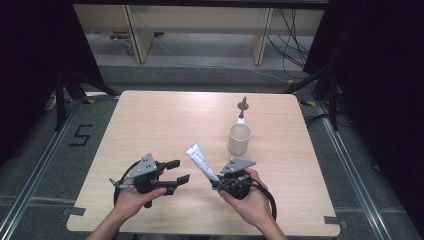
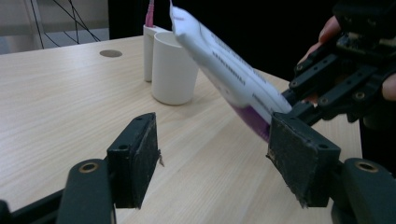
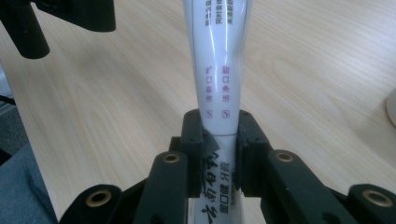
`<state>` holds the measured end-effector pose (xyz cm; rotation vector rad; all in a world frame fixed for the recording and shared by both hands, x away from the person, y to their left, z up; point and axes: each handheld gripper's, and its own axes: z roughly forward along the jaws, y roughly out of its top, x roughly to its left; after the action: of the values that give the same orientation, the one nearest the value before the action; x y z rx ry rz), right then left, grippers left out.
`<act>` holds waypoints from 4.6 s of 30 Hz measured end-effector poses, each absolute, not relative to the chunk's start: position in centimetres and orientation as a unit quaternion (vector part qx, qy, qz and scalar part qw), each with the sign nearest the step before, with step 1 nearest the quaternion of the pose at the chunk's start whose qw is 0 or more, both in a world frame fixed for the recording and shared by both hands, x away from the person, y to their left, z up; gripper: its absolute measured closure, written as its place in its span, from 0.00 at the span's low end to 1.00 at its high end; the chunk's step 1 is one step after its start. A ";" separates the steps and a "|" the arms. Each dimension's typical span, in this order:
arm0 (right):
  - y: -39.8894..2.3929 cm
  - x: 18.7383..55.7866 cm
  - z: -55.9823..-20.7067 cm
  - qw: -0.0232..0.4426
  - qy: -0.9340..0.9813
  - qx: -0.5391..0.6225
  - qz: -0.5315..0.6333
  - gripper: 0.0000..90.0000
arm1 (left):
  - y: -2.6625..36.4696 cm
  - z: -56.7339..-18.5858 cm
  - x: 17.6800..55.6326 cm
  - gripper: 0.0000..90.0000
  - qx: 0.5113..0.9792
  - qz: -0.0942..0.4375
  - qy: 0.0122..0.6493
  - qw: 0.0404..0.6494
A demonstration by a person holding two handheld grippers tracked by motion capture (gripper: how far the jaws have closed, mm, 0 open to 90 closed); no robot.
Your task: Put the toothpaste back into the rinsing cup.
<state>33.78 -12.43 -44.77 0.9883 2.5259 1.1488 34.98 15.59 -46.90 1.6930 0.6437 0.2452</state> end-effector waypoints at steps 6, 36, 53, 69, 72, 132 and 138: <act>-12.3 33.6 -44.9 0.113 0.836 0.327 0.426 0.85 | 15.3 -46.3 35.2 0.37 0.721 0.106 0.277 0.626; -11.8 33.1 -45.1 0.160 0.781 0.328 0.506 0.85 | 13.8 -43.9 36.1 0.38 0.690 0.119 0.287 0.654; -10.8 33.3 -45.3 0.161 0.762 0.324 0.537 0.85 | 13.1 -42.7 37.1 0.42 0.668 0.101 0.307 0.671; -10.0 33.1 -44.7 0.181 0.759 0.324 0.535 0.85 | 11.8 -41.9 37.7 0.69 0.659 0.077 0.300 0.685; -9.8 33.3 -44.6 0.185 0.766 0.315 0.529 0.84 | 11.2 -41.3 37.2 0.75 0.670 0.090 0.279 0.682; -13.2 34.7 -41.4 0.287 0.680 0.364 0.568 0.84 | 11.9 -39.3 36.1 0.46 0.682 0.219 0.217 0.663; -14.2 35.2 -40.4 0.292 0.677 0.375 0.562 0.84 | 13.9 -39.8 36.0 0.47 0.673 0.224 0.237 0.664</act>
<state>35.25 -14.19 -40.36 0.9993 1.8048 1.4971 36.00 13.89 -39.84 1.5210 0.5356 0.5064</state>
